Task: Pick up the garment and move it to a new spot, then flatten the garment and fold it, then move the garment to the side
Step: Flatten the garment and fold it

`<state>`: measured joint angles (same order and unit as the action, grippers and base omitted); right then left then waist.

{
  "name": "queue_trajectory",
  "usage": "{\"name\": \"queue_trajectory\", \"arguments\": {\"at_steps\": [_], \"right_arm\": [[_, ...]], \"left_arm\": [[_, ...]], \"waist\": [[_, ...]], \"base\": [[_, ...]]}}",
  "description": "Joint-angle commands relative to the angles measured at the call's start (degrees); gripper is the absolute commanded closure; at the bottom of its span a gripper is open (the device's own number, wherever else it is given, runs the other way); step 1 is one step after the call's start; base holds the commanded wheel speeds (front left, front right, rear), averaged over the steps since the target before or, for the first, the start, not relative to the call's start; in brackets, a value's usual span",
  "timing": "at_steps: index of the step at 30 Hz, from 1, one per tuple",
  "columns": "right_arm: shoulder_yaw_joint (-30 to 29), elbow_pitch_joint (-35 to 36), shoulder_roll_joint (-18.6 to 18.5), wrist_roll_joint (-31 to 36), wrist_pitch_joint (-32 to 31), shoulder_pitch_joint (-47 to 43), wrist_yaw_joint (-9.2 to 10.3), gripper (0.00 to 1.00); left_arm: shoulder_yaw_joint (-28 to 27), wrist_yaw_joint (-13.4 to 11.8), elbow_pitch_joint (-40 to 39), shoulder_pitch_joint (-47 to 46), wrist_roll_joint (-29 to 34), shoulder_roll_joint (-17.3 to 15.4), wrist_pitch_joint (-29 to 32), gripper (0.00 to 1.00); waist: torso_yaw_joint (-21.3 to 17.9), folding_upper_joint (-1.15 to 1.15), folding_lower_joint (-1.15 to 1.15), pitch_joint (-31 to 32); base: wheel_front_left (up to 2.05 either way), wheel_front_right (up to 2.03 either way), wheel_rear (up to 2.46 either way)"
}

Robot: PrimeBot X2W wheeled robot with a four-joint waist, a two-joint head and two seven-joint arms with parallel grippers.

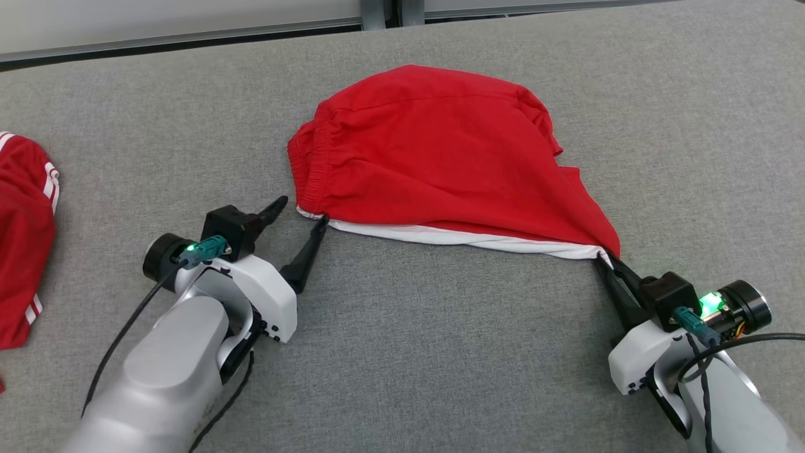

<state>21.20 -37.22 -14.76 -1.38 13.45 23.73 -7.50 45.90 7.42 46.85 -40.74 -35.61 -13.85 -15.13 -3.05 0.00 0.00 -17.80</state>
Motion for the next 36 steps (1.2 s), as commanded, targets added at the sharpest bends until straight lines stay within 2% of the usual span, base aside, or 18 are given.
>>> {"name": "queue_trajectory", "arguments": {"at_steps": [1,5,6,7,8,9,19,26,30,36], "right_arm": [[0.1,-0.3,0.0,0.2,-0.3,0.6,0.03,1.00],[0.0,-0.3,0.0,0.5,-0.3,0.9,0.02,1.00],[0.0,-0.4,0.0,0.5,-0.3,0.9,0.03,1.00],[0.0,-0.4,0.0,0.4,-0.3,1.1,0.02,1.00],[-0.1,-0.4,-0.1,0.5,-0.3,1.2,0.03,1.00],[-0.1,-0.4,-0.1,0.6,-0.4,1.3,0.02,1.00],[-1.0,0.2,-0.2,1.0,0.2,1.8,0.02,1.00],[-1.1,3.0,-2.1,1.2,1.3,3.8,0.03,1.00],[-1.0,5.4,-2.8,-1.4,1.5,6.8,0.02,1.00],[1.8,10.3,-8.1,-2.3,0.8,14.8,0.03,1.00]], "left_arm": [[0.7,0.1,0.1,-1.5,-1.0,-0.9,0.0,0.00],[2.2,0.1,0.6,-2.2,-2.8,-1.0,0.0,0.00],[2.7,0.1,0.6,-2.4,-3.4,-1.0,0.0,0.14],[3.5,0.1,0.6,-2.5,-3.9,-0.9,0.0,0.56],[4.2,0.1,0.4,-2.7,-4.5,-1.0,0.0,0.85],[4.8,0.1,0.2,-2.8,-4.9,-1.2,0.0,1.00],[6.6,0.1,-2.0,-3.1,-7.3,-2.8,0.0,1.00],[8.4,0.1,-6.2,-2.7,-6.6,-5.5,0.0,1.00],[8.5,0.1,-9.2,-4.3,-8.0,-7.4,0.0,1.00],[9.2,0.1,-15.3,-8.5,-12.4,-10.6,0.3,1.00]], "waist": [[-0.2,0.00,0.00,-0.2],[-0.3,0.00,0.00,-0.5],[-0.3,0.00,0.00,-0.6],[-0.3,0.00,0.00,-0.7],[-0.3,0.00,0.00,-0.8],[-0.2,0.00,0.00,-0.9],[0.8,0.00,0.00,-0.2],[2.1,0.00,0.00,3.6],[2.7,0.00,0.00,6.5],[3.5,0.00,0.00,11.9]], "base": [[0.00,0.00,0.00],[0.00,0.00,0.00],[0.00,0.00,0.00],[0.00,0.00,0.00],[0.00,0.00,0.00],[0.00,0.00,0.00],[0.00,0.00,0.00],[0.00,0.00,0.00],[0.00,0.00,0.00],[0.00,0.00,0.00]]}}
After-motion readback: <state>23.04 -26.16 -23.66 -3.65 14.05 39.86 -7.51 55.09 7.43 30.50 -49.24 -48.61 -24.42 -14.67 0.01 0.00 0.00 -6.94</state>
